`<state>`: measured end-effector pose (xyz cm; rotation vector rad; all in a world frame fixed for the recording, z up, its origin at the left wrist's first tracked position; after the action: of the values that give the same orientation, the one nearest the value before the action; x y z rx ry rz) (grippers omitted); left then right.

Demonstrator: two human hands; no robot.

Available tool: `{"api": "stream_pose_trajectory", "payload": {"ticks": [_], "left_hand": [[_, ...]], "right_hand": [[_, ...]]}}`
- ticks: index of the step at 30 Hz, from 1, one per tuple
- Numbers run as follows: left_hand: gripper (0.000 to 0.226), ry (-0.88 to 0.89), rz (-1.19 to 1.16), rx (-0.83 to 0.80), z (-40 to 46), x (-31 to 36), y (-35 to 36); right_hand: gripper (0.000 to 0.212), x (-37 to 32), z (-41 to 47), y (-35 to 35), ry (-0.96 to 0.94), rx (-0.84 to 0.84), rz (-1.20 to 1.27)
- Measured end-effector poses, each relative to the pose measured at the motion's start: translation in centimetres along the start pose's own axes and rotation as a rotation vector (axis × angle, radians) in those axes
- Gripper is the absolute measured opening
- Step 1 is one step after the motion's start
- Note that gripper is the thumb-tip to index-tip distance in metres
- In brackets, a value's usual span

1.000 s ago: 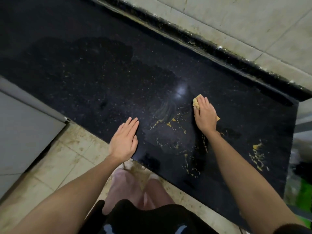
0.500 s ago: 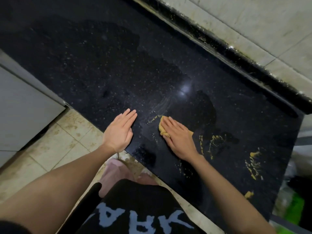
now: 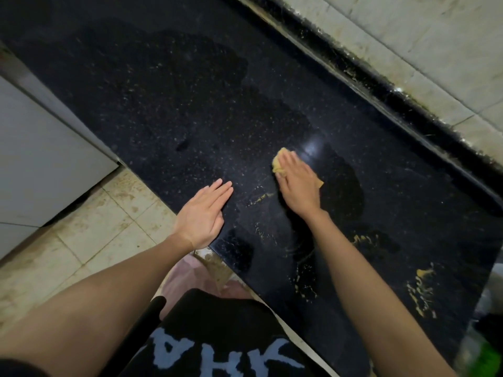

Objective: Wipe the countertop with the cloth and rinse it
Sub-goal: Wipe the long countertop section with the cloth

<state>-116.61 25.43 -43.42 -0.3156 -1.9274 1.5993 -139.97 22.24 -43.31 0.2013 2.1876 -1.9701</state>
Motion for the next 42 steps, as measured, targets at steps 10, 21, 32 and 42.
{"api": "stream_pose_trajectory", "payload": {"ticks": [10, 21, 32, 42], "left_hand": [[0.055, -0.010, 0.008, -0.005, 0.0, 0.0, -0.1], [0.054, -0.026, 0.013, -0.015, 0.1, 0.0, 0.0], [0.055, -0.020, 0.024, -0.022, 0.0, 0.0, -0.1], [0.061, -0.086, -0.018, 0.002, 0.0, 0.0, 0.0]], "right_hand": [[0.051, 2.6, -0.3, -0.4, -0.141, 0.017, 0.073], [0.043, -5.0, -2.5, 1.0, -0.445, -0.034, 0.087], [0.039, 4.4, 4.1, -3.4, 0.122, 0.176, 0.357], [0.038, -5.2, -1.2, 0.9, -0.530, -0.016, 0.082]]}}
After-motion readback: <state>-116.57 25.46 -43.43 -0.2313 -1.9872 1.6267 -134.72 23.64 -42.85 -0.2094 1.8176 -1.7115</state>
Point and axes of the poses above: each hand's wrist, its own z-axis towards the middle knuckle, its own y-axis out of the palm, x = y × z, the point moved 2 cm from there along z, towards the middle knuckle, and after that the axes turned 2 degrees about -x, right-handed, at the moved point
